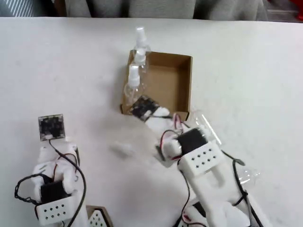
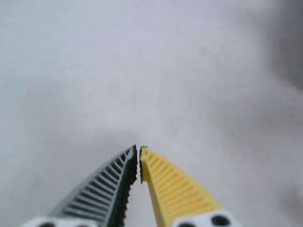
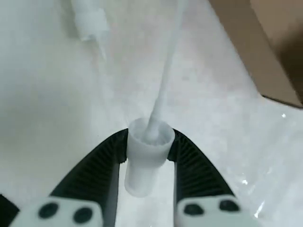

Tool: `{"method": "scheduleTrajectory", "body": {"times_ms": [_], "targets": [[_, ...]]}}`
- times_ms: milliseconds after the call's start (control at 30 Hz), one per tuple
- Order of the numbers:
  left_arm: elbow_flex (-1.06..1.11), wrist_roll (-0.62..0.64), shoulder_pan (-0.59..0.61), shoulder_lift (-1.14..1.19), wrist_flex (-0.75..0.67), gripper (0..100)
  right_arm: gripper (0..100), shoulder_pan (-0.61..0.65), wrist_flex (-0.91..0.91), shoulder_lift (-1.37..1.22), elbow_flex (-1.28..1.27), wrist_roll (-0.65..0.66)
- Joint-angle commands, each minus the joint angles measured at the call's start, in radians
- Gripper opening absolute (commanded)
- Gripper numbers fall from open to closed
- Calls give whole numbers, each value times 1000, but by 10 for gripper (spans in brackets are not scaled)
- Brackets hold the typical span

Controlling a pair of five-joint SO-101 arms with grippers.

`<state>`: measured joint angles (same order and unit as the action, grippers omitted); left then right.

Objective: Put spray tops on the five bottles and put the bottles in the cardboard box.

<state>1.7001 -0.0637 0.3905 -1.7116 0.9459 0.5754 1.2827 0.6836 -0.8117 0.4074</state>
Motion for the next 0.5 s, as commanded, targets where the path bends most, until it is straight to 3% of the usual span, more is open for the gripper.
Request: {"method": "scheduleTrajectory", "body": {"times_ms": [0, 167, 333, 467], "targets": [[-34, 69, 58, -13, -34, 24, 15, 156, -108, 28, -41, -12], [-64, 126, 101, 28, -55, 24, 15, 274, -134, 27, -64, -12], [-138, 138, 104, 265, -133, 24, 18, 328, -196, 25, -138, -14], [-235, 138, 104, 529, -196, 24, 116, 369, -246, 25, -207, -14]]}}
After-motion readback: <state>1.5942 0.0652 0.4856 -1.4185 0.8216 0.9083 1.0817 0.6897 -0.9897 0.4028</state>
